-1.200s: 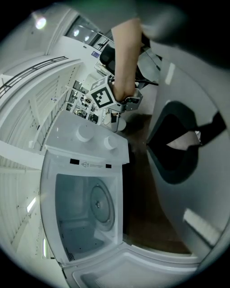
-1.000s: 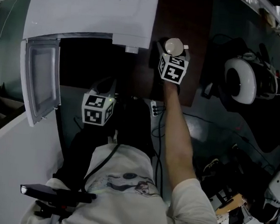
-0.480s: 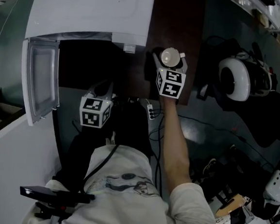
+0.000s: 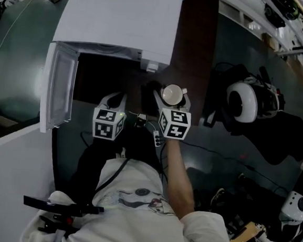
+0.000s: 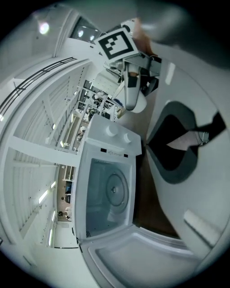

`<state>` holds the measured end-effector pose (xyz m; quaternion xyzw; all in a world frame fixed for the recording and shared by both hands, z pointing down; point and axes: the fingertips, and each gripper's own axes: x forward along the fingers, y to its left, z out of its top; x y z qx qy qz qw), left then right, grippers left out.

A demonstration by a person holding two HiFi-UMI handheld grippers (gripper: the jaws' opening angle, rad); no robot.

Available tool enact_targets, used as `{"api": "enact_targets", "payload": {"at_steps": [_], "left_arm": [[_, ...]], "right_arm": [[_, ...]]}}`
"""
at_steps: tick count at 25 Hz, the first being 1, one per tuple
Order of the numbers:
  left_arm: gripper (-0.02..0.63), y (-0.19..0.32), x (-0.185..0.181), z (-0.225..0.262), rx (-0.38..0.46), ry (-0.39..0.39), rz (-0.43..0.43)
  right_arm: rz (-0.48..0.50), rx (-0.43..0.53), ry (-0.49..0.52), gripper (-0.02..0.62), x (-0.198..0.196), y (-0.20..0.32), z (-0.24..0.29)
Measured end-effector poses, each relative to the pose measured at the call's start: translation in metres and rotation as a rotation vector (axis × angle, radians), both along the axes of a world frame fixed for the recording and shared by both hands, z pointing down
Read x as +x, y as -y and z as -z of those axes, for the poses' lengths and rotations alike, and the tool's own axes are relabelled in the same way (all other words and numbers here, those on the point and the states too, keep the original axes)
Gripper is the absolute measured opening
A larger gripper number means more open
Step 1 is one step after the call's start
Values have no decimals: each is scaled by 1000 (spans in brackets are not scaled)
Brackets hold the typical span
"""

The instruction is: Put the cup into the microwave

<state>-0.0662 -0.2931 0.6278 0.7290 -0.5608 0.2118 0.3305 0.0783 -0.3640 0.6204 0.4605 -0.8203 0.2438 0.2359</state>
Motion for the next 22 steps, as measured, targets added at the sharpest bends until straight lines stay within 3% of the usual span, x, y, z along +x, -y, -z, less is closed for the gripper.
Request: {"api": "enact_targets", "payload": {"at_steps": [12,22], "left_arm": [[0,-11,-59,8,35,2,132],[0,-33,-105,-2,9,4,240]], "right_arm": [[258,9,47,425,-123,-41,23],[383,28,57,425,-189,-39,26]]}}
